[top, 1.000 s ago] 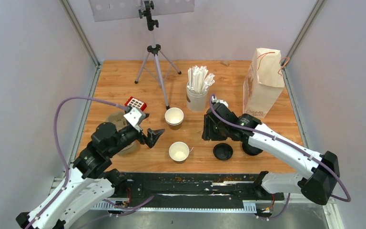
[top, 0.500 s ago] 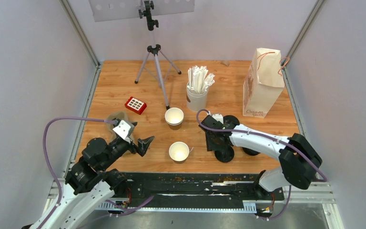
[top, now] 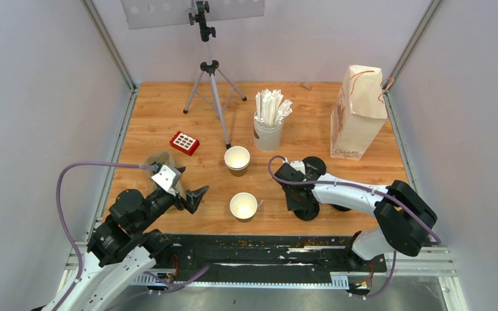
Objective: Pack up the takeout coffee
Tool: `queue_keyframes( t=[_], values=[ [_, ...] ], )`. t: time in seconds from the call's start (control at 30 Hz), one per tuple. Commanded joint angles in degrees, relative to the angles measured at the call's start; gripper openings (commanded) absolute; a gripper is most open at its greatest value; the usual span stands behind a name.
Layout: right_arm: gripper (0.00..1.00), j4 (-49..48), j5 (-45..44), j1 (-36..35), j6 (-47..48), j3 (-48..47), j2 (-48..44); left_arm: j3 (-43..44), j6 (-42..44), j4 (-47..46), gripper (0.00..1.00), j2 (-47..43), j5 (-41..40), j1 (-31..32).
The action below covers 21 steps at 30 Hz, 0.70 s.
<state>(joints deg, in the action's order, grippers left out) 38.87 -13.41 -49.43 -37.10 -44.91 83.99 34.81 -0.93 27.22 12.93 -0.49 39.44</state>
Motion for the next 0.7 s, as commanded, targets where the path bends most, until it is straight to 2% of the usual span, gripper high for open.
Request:
queue_keyframes(
  t=[0.0,0.1,0.17,0.37,0.67],
  values=[
    [0.18,-2.5,-0.3,-0.2,0.4,0.7,-1.8,-0.4,0.8,-1.7,1.00,0.3,0.0,0.2],
    [0.05,-1.6,0.2,-0.5,1.3,-0.6,-2.9,-0.4,0.8,-1.5,1.00,0.1,-0.4,0.2],
    [0.00,-0.5,0.9,-1.0,2.0,-2.2,-4.1,-0.4,0.8,-1.4,1.00,0.0,-1.0,0.2],
    [0.00,3.9,2.3,-1.3,2.4,-5.6,-10.9,0.1,0.6,-0.8,1.00,0.6,-2.0,0.2],
    [0.00,4.4,9.1,-1.4,1.1,-10.7,-18.9,3.4,-0.3,0.1,1.00,4.8,-1.5,0.2]
  ],
)
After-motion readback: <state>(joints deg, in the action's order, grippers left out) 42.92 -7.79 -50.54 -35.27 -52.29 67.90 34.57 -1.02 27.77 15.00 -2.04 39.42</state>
